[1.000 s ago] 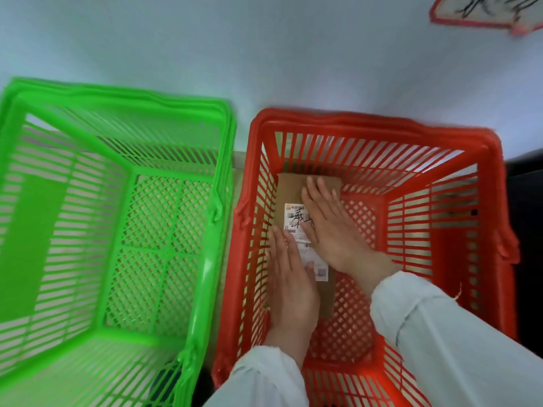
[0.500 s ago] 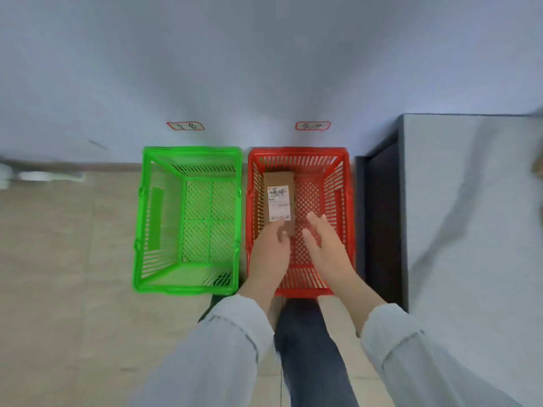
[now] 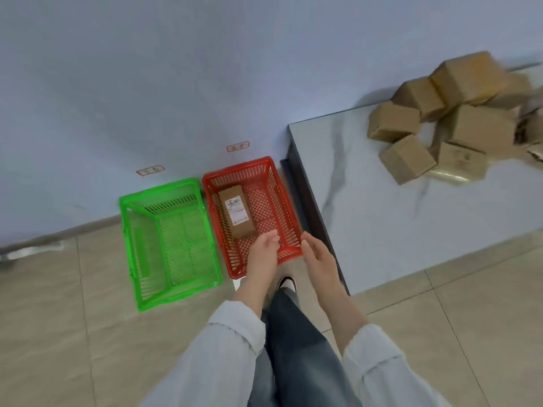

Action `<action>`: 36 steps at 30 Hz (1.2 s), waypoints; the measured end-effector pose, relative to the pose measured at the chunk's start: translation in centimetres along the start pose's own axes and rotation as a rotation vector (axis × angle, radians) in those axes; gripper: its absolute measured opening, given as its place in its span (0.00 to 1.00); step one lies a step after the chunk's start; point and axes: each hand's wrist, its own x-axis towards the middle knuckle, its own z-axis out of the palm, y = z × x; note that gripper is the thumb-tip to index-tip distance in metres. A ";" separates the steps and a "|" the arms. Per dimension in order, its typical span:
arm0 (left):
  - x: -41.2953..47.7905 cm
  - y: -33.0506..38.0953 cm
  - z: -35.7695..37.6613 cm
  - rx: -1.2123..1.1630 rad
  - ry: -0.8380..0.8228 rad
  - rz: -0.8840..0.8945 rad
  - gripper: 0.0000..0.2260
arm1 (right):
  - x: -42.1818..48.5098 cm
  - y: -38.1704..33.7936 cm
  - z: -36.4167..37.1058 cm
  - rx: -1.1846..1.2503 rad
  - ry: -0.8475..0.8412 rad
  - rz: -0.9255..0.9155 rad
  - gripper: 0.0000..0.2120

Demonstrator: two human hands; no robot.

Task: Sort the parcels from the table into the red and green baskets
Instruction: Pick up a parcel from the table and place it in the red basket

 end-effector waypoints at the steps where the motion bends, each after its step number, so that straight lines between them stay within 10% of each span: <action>1: -0.9 0.3 0.7 0.023 -0.014 0.022 0.14 | -1.0 0.1 -1.0 0.029 0.033 0.016 0.18; 36: -19.2 1.5 61.8 0.526 -0.590 0.274 0.13 | -6.5 10.4 -61.7 0.699 0.712 0.015 0.13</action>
